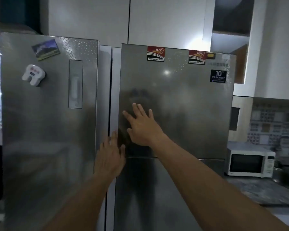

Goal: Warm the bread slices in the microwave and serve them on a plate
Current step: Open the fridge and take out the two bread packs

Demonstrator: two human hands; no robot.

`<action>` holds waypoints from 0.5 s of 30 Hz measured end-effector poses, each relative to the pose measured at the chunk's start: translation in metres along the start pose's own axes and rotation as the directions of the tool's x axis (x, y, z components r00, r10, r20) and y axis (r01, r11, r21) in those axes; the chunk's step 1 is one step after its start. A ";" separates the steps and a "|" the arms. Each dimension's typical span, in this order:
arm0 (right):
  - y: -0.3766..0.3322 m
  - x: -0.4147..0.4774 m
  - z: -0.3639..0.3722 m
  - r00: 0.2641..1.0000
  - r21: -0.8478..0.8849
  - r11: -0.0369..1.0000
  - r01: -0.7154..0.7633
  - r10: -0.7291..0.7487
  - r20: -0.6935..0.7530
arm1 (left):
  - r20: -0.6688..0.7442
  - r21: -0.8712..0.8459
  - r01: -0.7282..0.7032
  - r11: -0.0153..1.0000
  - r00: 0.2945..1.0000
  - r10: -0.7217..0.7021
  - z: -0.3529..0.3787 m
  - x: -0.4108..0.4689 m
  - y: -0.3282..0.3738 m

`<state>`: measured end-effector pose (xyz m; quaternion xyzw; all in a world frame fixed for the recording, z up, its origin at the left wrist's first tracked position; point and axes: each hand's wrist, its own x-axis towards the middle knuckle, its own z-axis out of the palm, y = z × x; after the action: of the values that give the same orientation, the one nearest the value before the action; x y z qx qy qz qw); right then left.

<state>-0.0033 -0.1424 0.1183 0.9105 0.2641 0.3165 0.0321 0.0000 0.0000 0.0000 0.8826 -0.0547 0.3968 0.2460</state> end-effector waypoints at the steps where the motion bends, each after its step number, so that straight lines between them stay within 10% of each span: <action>1: -0.004 0.008 0.005 1.000 -0.041 0.999 -0.004 0.004 0.013 | 0.006 -0.091 0.041 0.995 0.999 -0.040 0.004 0.003 -0.003; 15: -0.026 0.067 0.029 0.995 -0.378 0.922 -0.081 0.097 0.025 | 0.236 -0.516 0.223 0.827 0.965 -0.113 0.059 0.018 -0.050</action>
<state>0.0464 -0.0832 0.1266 0.9052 0.1563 0.3425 0.1974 0.0661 0.0175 -0.0397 0.8138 -0.1094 0.2536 0.5113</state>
